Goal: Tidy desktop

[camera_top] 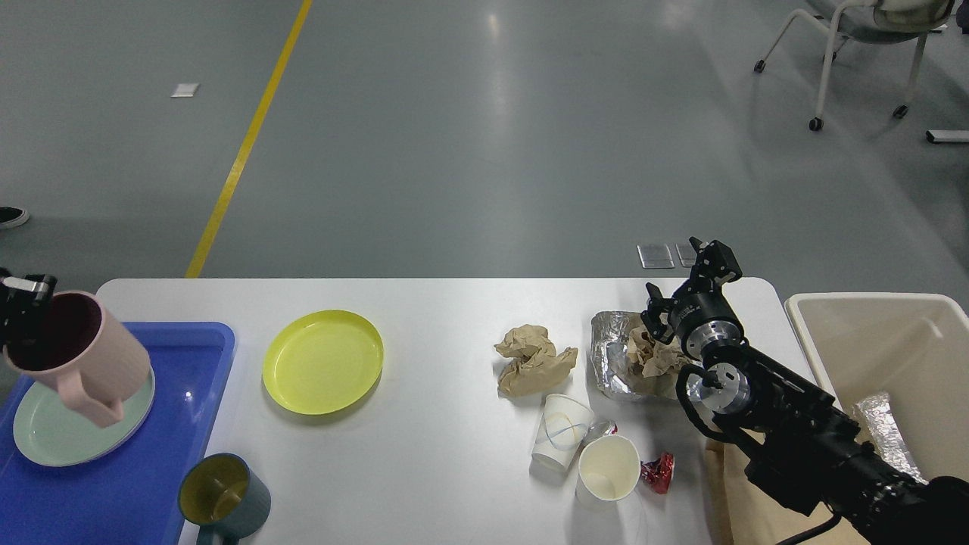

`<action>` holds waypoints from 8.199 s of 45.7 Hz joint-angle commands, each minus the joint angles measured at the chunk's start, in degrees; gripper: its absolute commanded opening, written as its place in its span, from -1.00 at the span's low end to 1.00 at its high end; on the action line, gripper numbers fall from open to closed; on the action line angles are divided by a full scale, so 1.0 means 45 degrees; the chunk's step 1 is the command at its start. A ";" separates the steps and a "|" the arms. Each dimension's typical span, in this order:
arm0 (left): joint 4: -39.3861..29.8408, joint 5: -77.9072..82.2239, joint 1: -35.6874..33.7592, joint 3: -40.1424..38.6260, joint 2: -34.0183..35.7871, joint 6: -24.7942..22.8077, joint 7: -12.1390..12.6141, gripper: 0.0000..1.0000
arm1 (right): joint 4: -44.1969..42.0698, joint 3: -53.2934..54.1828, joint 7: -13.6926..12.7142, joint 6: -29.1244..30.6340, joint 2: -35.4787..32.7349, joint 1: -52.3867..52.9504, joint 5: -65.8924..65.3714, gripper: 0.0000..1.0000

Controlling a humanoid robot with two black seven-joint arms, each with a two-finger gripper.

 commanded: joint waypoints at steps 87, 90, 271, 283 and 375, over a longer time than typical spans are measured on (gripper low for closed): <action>0.4447 0.0001 0.9070 -0.3988 0.0521 0.1678 -0.1478 0.92 | 0.0016 0.0009 -0.0009 0.0000 0.0000 0.0001 0.0003 1.00; 0.4213 -0.0019 0.7568 -0.2894 0.0345 0.1034 -0.1497 0.92 | 0.0016 0.0009 0.0010 0.0000 0.0000 0.0001 0.0003 1.00; -0.1881 -0.6718 0.7445 -0.1855 -0.7058 0.9586 0.1511 -0.82 | -0.0003 0.0009 0.0010 0.0000 0.0000 0.0001 0.0003 1.00; -0.1979 -0.6718 0.6764 -0.1660 -0.6785 0.8105 0.1316 -0.88 | -0.0003 0.0009 0.0010 0.0000 0.0000 0.0001 -0.0016 1.00; 0.5675 0.1778 1.0335 -0.7284 0.1947 0.0621 -0.0481 -0.90 | 0.0016 -0.0011 -0.0009 0.0000 0.0000 0.0001 0.0003 1.00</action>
